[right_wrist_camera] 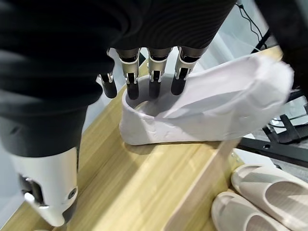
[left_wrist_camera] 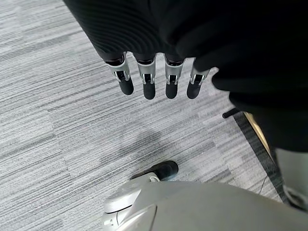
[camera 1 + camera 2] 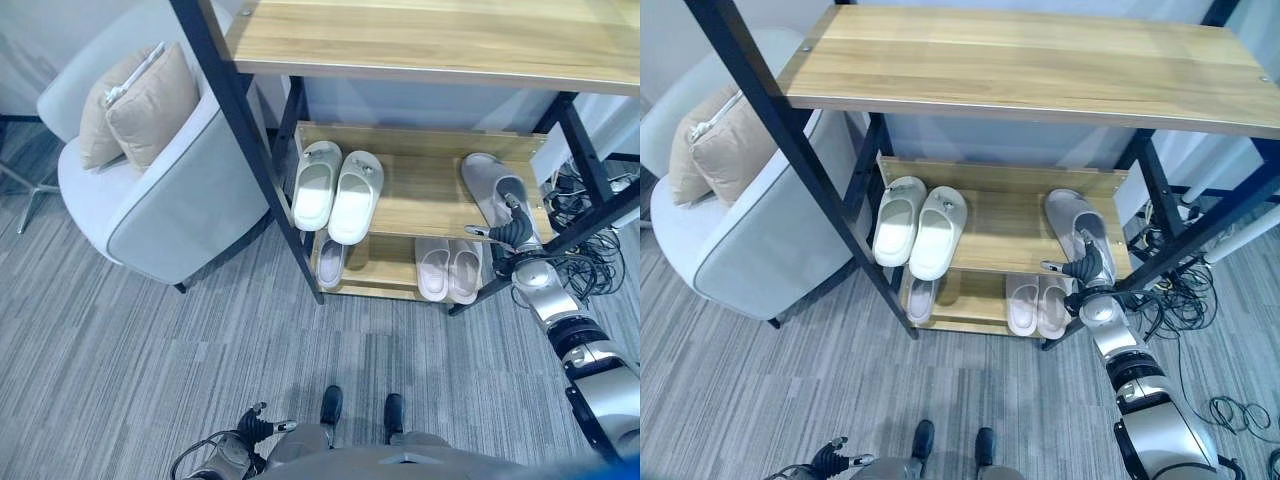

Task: Arrange the slippers neatly on the shoe rack.

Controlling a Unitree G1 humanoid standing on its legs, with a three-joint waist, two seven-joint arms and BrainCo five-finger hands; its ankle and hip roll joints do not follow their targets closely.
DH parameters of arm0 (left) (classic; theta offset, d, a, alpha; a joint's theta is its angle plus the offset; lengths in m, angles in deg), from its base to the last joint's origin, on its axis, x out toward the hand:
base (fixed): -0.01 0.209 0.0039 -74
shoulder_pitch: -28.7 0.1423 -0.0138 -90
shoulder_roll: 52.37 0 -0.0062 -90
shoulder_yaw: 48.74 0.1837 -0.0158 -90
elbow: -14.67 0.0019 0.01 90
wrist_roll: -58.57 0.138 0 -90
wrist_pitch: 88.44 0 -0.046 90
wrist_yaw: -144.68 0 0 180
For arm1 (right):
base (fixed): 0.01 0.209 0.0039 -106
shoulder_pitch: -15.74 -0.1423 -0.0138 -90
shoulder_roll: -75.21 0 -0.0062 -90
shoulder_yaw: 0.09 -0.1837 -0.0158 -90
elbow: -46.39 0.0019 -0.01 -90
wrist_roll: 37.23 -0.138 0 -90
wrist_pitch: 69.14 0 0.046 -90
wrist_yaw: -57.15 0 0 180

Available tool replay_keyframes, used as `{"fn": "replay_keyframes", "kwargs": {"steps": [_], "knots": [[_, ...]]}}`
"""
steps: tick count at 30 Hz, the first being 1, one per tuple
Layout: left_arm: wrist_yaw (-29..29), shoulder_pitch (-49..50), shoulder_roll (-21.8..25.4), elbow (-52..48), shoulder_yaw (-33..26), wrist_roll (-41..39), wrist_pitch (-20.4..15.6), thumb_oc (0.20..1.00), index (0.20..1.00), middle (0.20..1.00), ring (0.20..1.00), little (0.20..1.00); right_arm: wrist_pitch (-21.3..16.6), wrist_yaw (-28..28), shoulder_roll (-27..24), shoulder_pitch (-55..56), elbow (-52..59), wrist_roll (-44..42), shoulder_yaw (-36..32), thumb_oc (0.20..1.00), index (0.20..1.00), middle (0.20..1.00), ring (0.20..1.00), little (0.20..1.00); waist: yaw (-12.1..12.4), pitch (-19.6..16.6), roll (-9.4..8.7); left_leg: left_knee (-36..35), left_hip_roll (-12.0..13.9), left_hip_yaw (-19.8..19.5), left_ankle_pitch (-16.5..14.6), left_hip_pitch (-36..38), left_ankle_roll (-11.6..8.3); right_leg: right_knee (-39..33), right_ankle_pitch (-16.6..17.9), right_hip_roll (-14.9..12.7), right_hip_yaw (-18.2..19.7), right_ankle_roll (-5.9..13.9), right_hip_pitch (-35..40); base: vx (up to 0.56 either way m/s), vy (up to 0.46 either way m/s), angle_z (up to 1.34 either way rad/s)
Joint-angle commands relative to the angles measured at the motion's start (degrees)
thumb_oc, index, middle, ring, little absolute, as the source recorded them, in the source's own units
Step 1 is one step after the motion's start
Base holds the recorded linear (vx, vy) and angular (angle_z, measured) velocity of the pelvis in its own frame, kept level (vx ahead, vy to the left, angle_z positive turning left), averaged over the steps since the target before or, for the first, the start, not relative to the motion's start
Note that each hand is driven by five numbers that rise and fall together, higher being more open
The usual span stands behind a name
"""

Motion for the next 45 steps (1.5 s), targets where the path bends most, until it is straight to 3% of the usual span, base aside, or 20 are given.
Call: {"fn": "replay_keyframes", "kwargs": {"steps": [1, 8, 22, 30, 36, 45], "knots": [[-0.75, -0.29, -2.20, 3.77, 3.99, -0.58, 0.01, 1.000, 1.000, 1.000, 1.000, 1.000, -1.87, 2.48, -0.86, -4.02, -0.07, -3.32, -1.49, 1.000, 1.000, 1.000, 1.000, 1.000, 1.40, 0.39, -1.95, 0.55, 2.31, 2.78, -3.44, -1.06, -1.79, 1.80, -0.35, -7.66, 2.22, 9.22, 0.68, -0.02, 0.023, 0.19], [-1.58, -1.24, -1.54, 4.02, 4.55, -1.75, -0.27, 1.000, 1.000, 1.000, 1.000, 1.000, -1.68, 2.51, -2.92, -10.63, -6.74, -6.78, -0.15, 1.000, 1.000, 1.000, 1.000, 1.000, 3.05, 1.94, -2.20, 1.54, 1.57, 1.81, -3.03, -4.32, -1.83, 1.52, 0.63, -8.20, 1.70, 9.40, -1.34, -0.01, 0.021, 0.06], [-2.25, -2.68, -1.94, 3.51, 4.59, -1.98, -0.06, 1.000, 1.000, 1.000, 1.000, 1.000, -1.93, 0.82, 4.16, -10.60, -1.23, -8.75, 3.16, 1.000, 1.000, 1.000, 1.000, 1.000, 3.57, 0.73, -3.97, 0.82, 1.50, 0.19, -3.68, -2.66, -1.64, 1.62, -0.23, -8.22, 0.14, 9.43, 0.54, 0.02, 0.008, 0.06], [-2.37, -1.96, -1.92, 3.65, 0.47, -4.02, 0.43, 1.000, 1.000, 1.000, 1.000, 1.000, -3.96, 4.06, 2.02, -3.09, 13.73, -6.60, -2.38, 1.000, 1.000, 1.000, 1.000, 1.000, 2.64, 0.48, -4.25, 0.60, 1.69, 0.02, -4.27, -1.49, -1.48, 2.36, -0.83, -8.09, -0.06, 9.46, 0.92, 0.03, 0.010, 0.06], [-1.84, -1.59, -2.27, 3.58, 1.40, -4.09, 0.08, 1.000, 1.000, 1.000, 1.000, 1.000, -3.35, 6.38, -1.32, -3.23, 9.50, -4.38, -4.99, 1.000, 1.000, 1.000, 1.000, 1.000, 3.05, 1.55, -4.14, 0.91, 1.60, -0.75, -4.17, -2.30, -1.58, 2.71, -1.17, -8.11, -0.55, 9.40, 0.47, 0.01, -0.009, 0.00], [-2.52, -2.95, -1.80, 2.84, 2.41, -4.09, -0.36, 1.000, 1.000, 1.000, 1.000, 1.000, -0.32, 8.09, -4.50, -8.21, 3.11, 3.53, -0.72, 1.000, 1.000, 1.000, 1.000, 1.000, 3.81, 2.34, -4.24, 0.88, 1.44, -1.89, -3.60, -4.07, -1.86, 2.44, -0.94, -8.00, -1.71, 9.46, -0.30, 0.01, -0.001, 0.07]]}}
